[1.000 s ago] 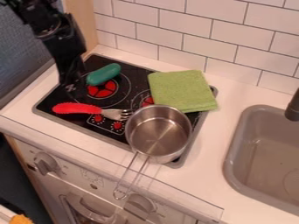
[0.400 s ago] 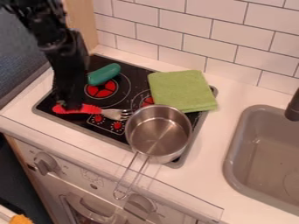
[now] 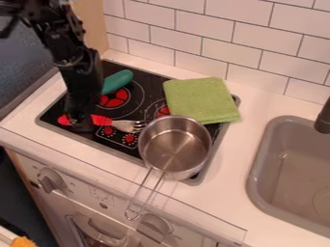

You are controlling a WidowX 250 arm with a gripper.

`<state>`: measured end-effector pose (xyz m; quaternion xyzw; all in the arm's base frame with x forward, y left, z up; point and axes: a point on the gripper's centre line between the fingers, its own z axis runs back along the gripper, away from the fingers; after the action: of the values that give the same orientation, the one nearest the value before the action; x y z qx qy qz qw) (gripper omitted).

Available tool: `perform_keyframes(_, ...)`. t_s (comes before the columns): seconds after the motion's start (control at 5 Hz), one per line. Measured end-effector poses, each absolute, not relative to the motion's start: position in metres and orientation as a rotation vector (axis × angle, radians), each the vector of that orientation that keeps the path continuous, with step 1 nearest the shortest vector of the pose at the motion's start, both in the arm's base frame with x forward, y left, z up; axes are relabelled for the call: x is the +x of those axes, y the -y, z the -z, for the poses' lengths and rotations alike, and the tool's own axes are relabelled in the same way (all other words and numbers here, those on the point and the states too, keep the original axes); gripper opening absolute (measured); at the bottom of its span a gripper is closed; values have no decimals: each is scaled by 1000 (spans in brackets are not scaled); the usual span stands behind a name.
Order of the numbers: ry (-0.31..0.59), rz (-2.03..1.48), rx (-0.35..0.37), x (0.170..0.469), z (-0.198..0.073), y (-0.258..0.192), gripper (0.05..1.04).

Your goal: Moved the orange fork on top of the green cloth

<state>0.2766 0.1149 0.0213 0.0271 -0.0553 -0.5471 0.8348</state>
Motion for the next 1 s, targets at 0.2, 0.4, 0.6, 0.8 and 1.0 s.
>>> perform_keyframes(0.2, 88, 1173, 55, 280, -8, -113, 947)
perform_keyframes(0.4, 79, 1182, 69, 286, -7, -114, 673)
perform_keyframes(0.6, 96, 1165, 77, 287, -7, -113, 405)
perform_keyframes(0.8, 98, 1158, 81, 286, -7, -113, 368)
perform_keyframes(1.0, 99, 1143, 82, 285, -8, -113, 368)
